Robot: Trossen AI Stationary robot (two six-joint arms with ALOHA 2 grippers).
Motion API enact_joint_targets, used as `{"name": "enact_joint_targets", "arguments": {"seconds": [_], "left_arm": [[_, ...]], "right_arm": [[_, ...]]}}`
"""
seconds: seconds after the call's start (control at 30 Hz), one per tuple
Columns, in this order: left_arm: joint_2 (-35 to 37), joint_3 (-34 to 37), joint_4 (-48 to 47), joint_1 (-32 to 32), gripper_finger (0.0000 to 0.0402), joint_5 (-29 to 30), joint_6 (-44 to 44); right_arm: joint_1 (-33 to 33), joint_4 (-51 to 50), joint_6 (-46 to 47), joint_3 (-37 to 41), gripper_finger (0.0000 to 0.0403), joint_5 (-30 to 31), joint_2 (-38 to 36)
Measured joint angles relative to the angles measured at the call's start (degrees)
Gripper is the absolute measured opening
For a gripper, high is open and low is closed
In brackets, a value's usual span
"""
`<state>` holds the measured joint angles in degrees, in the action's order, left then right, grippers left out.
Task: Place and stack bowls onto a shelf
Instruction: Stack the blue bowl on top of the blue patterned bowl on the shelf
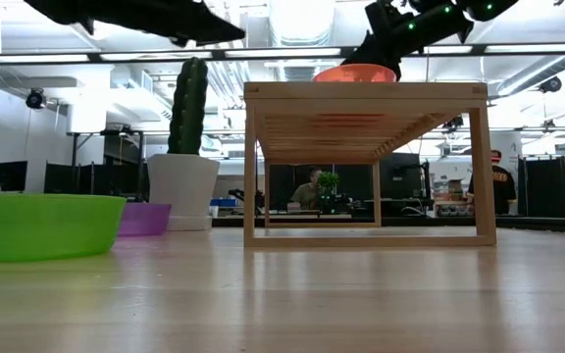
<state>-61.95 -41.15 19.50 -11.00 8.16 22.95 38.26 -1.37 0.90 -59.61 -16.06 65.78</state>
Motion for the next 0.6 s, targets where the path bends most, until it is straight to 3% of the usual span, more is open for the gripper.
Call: {"name": "enact_joint_targets", "arguments": {"seconds": [0.2, 0.37, 0.6], "left_arm": [[-7.93, -3.76, 6.41, -1.88, 0.0081, -0.19, 2.64], [-14.97, -11.00, 4.73, -4.93, 0.0012, -0.17, 2.44], [-23.18, -18.81, 3.70, -9.36, 0.0001, -0.15, -0.06]], "right_arm": [[-0.88, -0.38, -0.92, 2.49, 0.0009, 5.67, -0.03], [-0.87, 0.21, -1.96, 2.62, 0.0009, 5.78, -0.10], [-0.87, -0.21, -0.42, 2.86, 0.0009, 6.23, -0.09]]}}
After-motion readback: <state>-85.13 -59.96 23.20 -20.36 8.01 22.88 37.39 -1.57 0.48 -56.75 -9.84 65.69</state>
